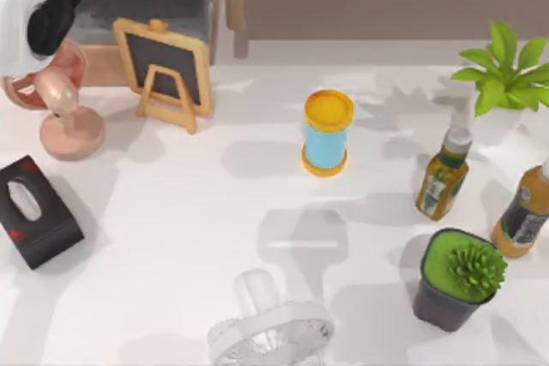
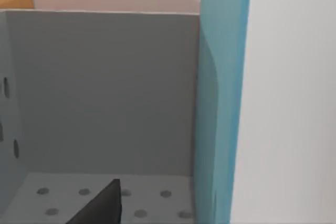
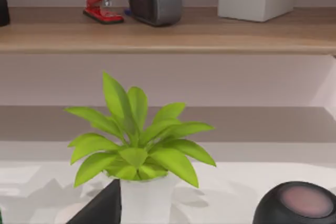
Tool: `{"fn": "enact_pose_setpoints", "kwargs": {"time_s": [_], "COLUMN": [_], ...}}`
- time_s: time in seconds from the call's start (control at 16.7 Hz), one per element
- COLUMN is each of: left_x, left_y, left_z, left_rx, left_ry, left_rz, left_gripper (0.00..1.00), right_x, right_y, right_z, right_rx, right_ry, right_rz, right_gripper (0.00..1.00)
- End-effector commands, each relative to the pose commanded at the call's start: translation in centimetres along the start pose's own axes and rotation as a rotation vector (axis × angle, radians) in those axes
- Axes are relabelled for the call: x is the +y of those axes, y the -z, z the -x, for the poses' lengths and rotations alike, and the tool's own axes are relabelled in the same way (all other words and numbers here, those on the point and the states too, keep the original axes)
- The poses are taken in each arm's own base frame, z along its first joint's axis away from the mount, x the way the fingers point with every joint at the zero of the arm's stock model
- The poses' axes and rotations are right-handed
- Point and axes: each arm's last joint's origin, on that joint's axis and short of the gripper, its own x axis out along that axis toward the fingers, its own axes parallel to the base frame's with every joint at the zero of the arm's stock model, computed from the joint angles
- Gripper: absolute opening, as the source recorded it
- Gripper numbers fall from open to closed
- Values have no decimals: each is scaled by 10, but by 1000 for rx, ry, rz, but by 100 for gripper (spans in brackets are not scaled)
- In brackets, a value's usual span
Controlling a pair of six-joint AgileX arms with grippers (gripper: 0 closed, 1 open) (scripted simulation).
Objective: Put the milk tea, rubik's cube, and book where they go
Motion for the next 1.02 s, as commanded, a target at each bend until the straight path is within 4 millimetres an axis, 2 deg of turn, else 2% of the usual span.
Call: {"fn": "enact_pose_setpoints", "kwargs": {"time_s": [0.48, 0.72, 1.02], "left_x": [-3, -3, -3], "left_y": [-1, 0, 0], "left_z": [-29, -30, -30], "left_rx": [-4, -3, -3], "left_ry": [4, 4, 4], "left_rz": [1, 1, 1], "left_gripper": [100, 100, 62], "right_x": [0, 0, 0], "right_y": [0, 0, 0], "right_z": [0, 0, 0], "right_rx": [0, 0, 0], "right_ry": [0, 0, 0], "right_rz": [0, 0, 0], "right_gripper": [100, 100, 100]}}
